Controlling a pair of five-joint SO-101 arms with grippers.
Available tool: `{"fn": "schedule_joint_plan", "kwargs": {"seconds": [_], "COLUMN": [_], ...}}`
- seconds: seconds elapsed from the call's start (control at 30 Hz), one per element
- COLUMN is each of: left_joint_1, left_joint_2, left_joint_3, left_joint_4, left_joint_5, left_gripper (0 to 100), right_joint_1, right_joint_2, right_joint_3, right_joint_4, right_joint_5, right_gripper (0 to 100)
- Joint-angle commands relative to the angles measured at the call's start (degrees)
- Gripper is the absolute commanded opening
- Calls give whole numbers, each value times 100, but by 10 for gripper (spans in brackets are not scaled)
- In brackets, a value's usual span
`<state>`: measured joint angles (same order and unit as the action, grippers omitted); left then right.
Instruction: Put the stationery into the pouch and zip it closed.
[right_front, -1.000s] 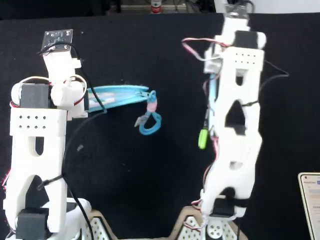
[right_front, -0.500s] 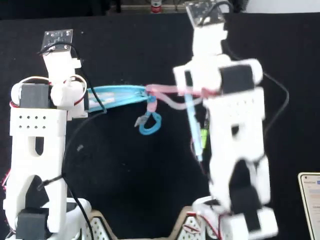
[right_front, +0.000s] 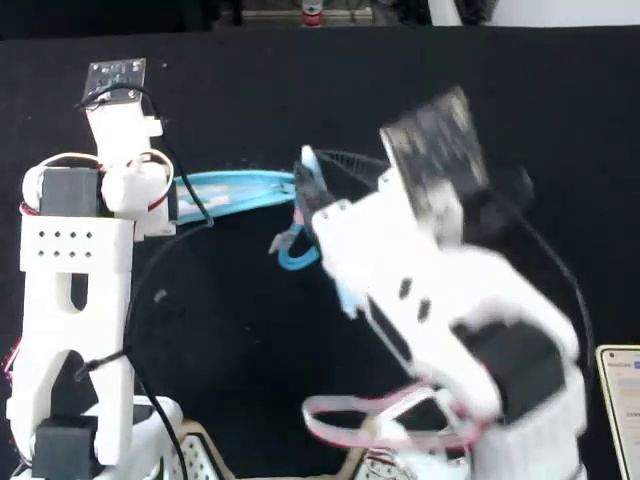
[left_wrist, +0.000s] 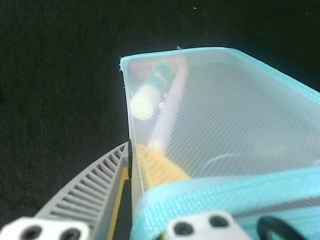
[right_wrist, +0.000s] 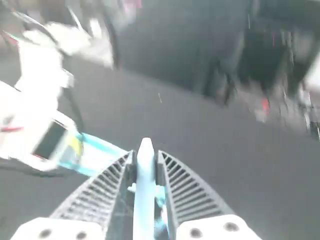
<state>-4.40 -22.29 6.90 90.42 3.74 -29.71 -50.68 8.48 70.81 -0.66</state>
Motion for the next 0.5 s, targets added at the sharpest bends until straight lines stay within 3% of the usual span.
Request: {"fn": "schedule_joint_plan", "kwargs": {"seconds": [0.0, 0.23, 0.47], "left_joint_1": [-101, -75, -84], "left_joint_2": [62, 62, 62], "left_joint_3": [215, 215, 215], "left_joint_4": [44, 44, 44], "left_joint_5": [26, 26, 26], "left_gripper": [30, 30, 30], "right_joint_1": [-369, -466, -1266], "right_joint_2": [-1279, -2369, -2527], "right_joint_3": [1165, 2607, 3055], "right_joint_4": [-1424, -3402, -4501], "right_joint_5": [18, 9, 53], "right_gripper": [11, 11, 11]}}
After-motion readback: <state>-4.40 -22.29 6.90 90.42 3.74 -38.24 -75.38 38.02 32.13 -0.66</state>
